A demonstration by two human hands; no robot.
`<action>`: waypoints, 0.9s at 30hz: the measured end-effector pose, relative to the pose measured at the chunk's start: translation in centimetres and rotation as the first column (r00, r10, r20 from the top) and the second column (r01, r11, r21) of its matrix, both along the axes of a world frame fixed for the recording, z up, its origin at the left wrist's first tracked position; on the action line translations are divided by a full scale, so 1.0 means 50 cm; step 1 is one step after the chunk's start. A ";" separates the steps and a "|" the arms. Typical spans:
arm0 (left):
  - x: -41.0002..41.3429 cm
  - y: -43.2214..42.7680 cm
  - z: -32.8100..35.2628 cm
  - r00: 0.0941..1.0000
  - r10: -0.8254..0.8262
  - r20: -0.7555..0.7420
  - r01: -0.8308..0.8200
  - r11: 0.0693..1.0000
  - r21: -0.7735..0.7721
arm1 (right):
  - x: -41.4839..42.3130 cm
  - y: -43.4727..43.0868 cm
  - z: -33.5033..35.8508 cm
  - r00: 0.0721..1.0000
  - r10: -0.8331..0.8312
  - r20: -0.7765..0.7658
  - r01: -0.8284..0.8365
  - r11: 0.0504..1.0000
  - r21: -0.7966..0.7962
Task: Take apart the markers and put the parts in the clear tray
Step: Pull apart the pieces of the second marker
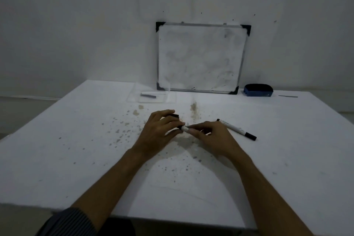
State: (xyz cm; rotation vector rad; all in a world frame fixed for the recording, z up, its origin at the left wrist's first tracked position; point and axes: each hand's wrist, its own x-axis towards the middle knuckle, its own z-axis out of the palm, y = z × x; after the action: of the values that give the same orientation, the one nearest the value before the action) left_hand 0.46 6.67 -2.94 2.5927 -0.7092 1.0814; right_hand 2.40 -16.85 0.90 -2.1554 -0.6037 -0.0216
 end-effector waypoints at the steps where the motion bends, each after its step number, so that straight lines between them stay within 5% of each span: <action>1: 0.001 0.004 -0.002 1.000 0.009 0.003 -0.009 1.000 -0.015 | 0.001 -0.002 0.002 1.000 -0.014 -0.016 0.015 0.999 0.042; 8: 0.002 0.021 0.004 0.998 0.039 -0.055 -0.048 0.985 -0.164 | 0.013 -0.029 0.012 0.984 -0.065 -0.164 0.122 0.922 0.368; 13: -0.003 0.001 0.010 0.997 0.020 -0.072 -0.027 0.996 -0.090 | -0.011 0.012 0.006 0.984 -0.038 -0.171 0.097 0.931 0.352; 19: 0.029 0.049 -0.002 0.998 0.065 0.006 -0.062 0.972 -0.227 | -0.006 0.073 -0.015 0.983 -0.084 -0.162 0.140 0.915 0.379; 21: 0.030 0.089 0.002 0.991 0.125 -0.054 -0.136 0.902 -0.409 | 0.017 0.083 -0.022 0.980 -0.124 -0.155 0.167 0.937 0.307; 24: 0.032 0.114 0.004 0.960 0.025 -0.278 -0.229 0.639 -0.734 | 0.064 0.100 -0.018 0.982 -0.158 -0.100 0.173 0.971 0.164; 27: 0.045 0.118 0.002 0.924 -0.108 -0.367 -0.273 0.486 -0.830 | 0.113 0.127 -0.009 0.985 -0.169 -0.033 0.170 0.985 0.038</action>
State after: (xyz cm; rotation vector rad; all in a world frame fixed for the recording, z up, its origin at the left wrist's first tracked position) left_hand 2.70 12.55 -2.85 1.7950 0.1150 0.6370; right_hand 8.05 -10.50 0.42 -2.1586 -0.3981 -0.0937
